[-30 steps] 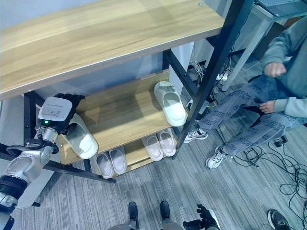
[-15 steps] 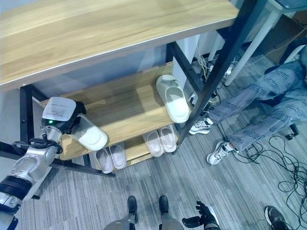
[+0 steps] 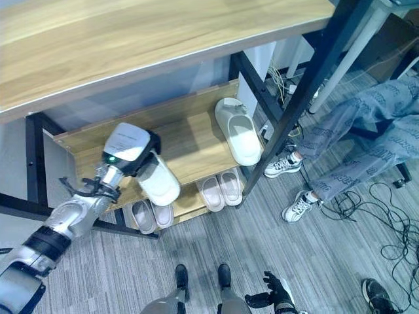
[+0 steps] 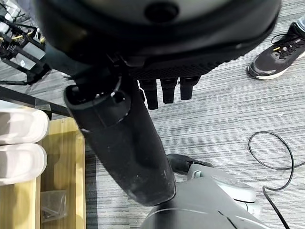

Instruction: Arrange the slippers neatly on the shoe rack.

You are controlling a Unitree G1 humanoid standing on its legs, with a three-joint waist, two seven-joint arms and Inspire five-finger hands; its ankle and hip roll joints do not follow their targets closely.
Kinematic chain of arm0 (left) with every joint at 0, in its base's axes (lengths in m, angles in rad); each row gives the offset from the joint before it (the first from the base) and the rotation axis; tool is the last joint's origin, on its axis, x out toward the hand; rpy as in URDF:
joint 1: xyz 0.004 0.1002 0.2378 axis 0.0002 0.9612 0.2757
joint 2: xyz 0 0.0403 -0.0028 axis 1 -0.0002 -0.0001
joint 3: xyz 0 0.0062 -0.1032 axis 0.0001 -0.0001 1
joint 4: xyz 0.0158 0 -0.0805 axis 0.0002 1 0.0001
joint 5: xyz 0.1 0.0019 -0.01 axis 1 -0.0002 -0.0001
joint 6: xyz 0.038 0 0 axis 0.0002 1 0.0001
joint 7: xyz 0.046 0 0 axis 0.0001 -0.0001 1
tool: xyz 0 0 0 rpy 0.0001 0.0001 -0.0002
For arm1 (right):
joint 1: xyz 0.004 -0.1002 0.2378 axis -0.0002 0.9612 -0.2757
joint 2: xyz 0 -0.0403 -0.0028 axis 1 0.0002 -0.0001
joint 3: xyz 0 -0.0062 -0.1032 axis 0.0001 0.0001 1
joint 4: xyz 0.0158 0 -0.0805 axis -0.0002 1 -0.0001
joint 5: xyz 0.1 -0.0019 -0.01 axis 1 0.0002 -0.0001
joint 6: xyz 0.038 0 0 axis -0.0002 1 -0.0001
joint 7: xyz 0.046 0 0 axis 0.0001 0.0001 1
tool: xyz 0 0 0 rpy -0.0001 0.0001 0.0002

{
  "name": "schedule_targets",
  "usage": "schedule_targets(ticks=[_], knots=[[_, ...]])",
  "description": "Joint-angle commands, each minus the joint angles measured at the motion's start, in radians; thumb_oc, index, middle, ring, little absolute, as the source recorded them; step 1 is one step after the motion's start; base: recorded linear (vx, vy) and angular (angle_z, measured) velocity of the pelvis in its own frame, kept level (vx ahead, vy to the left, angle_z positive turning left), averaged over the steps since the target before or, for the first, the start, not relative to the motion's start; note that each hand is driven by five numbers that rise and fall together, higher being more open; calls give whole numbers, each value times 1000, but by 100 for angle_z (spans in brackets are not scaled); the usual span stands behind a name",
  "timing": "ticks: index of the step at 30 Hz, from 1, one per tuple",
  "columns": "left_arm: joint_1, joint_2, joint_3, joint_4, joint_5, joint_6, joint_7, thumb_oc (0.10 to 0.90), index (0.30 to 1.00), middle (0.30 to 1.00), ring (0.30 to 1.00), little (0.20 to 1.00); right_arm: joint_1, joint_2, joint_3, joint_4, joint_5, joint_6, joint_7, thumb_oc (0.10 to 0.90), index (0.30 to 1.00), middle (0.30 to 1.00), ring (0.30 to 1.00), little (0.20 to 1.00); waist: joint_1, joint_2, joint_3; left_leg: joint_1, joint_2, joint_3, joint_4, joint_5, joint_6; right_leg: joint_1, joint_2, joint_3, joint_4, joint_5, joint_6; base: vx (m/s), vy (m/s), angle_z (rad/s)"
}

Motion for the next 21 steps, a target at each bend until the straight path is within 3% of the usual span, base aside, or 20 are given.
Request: schedule_targets(ticks=[1,14,21], knots=[[-198,-77,-10,25,4,-30,77,400,300,300,300,300,15,-51,8,-51,23,-33,-37,800,900,900,900,900,-25,4,-32,9,7,-56,-6,-73,-42,-29,-94,-28,36,-31,115,0,0,0],[-484,-136,-168,243,23,36,107,400,300,300,300,300,-14,-80,12,-51,43,-50,-65,800,900,900,900,900,-73,1,3,-46,14,-28,-6,-65,-45,-99,-97,0,31,-7,126,26,5,-11],[-545,-91,-200,283,55,66,117,400,300,300,300,300,-18,-87,15,-54,38,-62,-75,800,900,900,900,900,-72,-5,8,-68,14,-30,-6,-64,-45,-112,-98,-4,22,1,132,0,0,0]])
